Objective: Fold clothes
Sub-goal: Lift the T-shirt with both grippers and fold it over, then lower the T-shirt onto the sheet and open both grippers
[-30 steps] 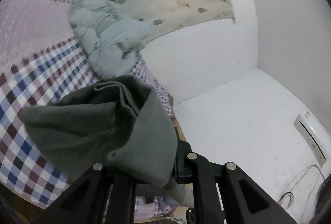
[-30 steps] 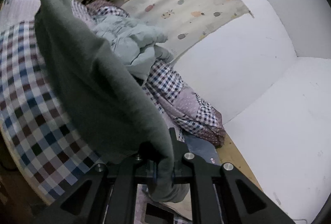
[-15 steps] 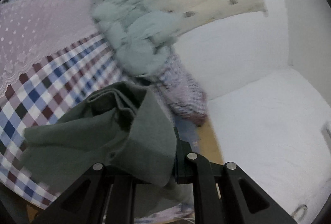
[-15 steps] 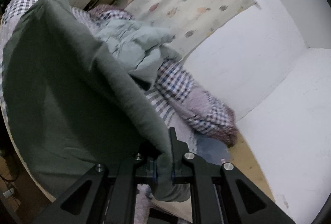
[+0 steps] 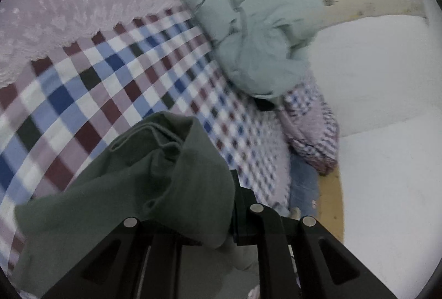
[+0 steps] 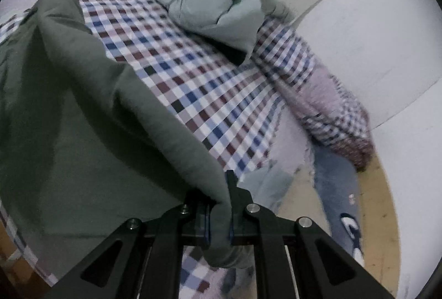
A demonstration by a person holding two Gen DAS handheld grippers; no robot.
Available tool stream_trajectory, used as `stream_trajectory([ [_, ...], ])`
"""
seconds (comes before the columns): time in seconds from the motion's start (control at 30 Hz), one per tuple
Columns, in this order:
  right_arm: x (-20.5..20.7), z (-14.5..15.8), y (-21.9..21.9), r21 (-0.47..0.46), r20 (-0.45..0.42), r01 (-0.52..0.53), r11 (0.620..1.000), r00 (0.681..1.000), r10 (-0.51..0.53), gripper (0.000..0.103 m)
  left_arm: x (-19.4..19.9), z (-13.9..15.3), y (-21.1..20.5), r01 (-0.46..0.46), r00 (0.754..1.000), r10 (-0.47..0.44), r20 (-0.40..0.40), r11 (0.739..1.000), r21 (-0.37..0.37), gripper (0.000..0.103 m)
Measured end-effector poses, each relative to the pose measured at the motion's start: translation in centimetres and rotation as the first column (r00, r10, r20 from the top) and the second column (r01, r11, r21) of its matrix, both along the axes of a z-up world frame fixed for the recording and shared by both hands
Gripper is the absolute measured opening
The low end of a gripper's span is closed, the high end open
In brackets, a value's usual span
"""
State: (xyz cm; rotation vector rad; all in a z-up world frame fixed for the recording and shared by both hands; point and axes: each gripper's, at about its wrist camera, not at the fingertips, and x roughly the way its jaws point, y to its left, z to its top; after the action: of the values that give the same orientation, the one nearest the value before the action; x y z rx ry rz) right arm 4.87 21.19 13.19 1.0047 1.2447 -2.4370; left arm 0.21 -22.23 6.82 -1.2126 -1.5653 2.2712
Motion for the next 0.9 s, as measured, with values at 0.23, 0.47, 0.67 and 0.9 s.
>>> stream_trajectory([
  [0.23, -7.2, -4.0, 1.8, -0.149, 0.243, 0.055, 0.987, 0.970, -0.018, 0.008, -4.8, -5.3, -0.3, 0.021, 0.983, -0.020, 0.181, 1.000, -0.004, 0.014],
  [0.47, -12.8, -7.1, 5.1, -0.321, 0.416, 0.257, 0.911, 0.903, -0.109, 0.040, -3.8, -4.3, -2.0, -0.023, 1.000, 0.023, 0.005, 0.994, 0.111, 0.068],
  [0.67, -12.9, -5.5, 8.8, -0.428, 0.254, 0.445, 0.787, 0.895, -0.368, 0.052, 0.3, -0.9, -4.6, -0.044, 0.987, 0.050, -0.150, 0.998, 0.043, 0.080],
  [0.9, -5.4, -2.9, 10.0, -0.539, 0.177, 0.396, 0.744, 0.916, -0.360, 0.057, 8.2, -1.1, -6.5, -0.062, 0.979, 0.030, -0.203, 0.986, -0.156, 0.084],
])
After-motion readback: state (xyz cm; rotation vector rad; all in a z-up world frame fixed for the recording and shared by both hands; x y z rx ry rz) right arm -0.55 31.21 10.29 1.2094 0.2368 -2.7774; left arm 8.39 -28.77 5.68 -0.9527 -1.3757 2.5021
